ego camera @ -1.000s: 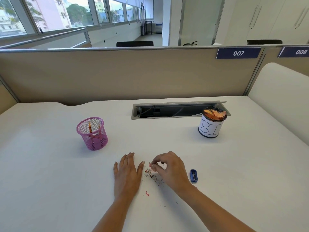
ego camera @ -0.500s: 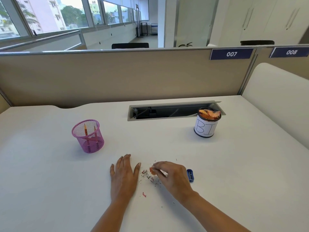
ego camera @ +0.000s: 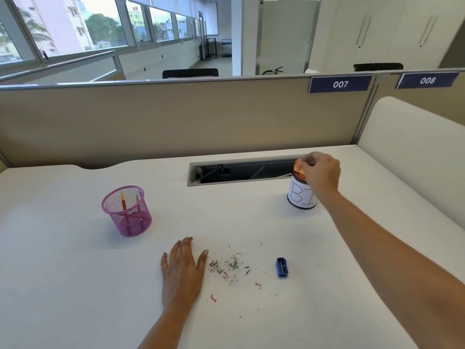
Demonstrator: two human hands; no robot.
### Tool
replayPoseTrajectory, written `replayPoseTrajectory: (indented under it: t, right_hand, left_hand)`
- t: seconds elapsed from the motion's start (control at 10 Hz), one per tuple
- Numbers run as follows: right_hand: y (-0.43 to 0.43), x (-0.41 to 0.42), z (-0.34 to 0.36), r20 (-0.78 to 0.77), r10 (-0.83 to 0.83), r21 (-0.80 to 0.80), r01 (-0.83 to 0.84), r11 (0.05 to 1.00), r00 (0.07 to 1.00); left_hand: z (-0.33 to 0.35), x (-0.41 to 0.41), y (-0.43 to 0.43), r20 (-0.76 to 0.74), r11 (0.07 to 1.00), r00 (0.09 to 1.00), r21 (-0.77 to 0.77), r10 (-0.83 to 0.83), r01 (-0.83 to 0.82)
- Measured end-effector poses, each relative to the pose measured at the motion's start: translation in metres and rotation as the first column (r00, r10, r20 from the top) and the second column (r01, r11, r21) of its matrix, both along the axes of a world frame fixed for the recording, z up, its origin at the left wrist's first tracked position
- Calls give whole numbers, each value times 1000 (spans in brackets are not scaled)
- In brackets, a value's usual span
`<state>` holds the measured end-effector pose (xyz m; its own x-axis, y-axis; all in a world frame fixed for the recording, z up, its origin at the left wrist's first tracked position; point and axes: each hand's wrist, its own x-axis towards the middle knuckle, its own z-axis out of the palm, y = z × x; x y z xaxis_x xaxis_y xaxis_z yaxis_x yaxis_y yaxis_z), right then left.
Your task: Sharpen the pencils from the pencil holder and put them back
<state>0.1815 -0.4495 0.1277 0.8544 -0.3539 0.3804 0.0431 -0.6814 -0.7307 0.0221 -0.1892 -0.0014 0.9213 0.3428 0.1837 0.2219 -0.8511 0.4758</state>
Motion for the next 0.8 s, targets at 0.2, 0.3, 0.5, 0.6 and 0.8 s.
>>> replayPoseTrajectory:
  t: [0.2,0.3,0.5,0.6,0.8]
  right_hand:
    - [-18,24,-6,-289,-8,-393,-111,913,957]
    - [-20,26,-5,-354,-11,-449,-160,879,935]
    - [-24,29,3,-385,-20,-448,-168,878,923]
    - [-24,26,2,-399,-23,-409,-156,899,917]
    - [-23,19,0,-287,5,-439,-136,888,958]
  left_hand:
    - [-1,1,0,0,1000,1000,-3,-3,3]
    - [-3,1,1,11,1000,1000,2,-5,5]
    - [-2,0,0,7,1000,1000,4,-2,2]
    - [-1,-1,0,3,1000,1000,-11,-6,6]
    - [-4,0,1,-1,1000,1000,18,6,-6]
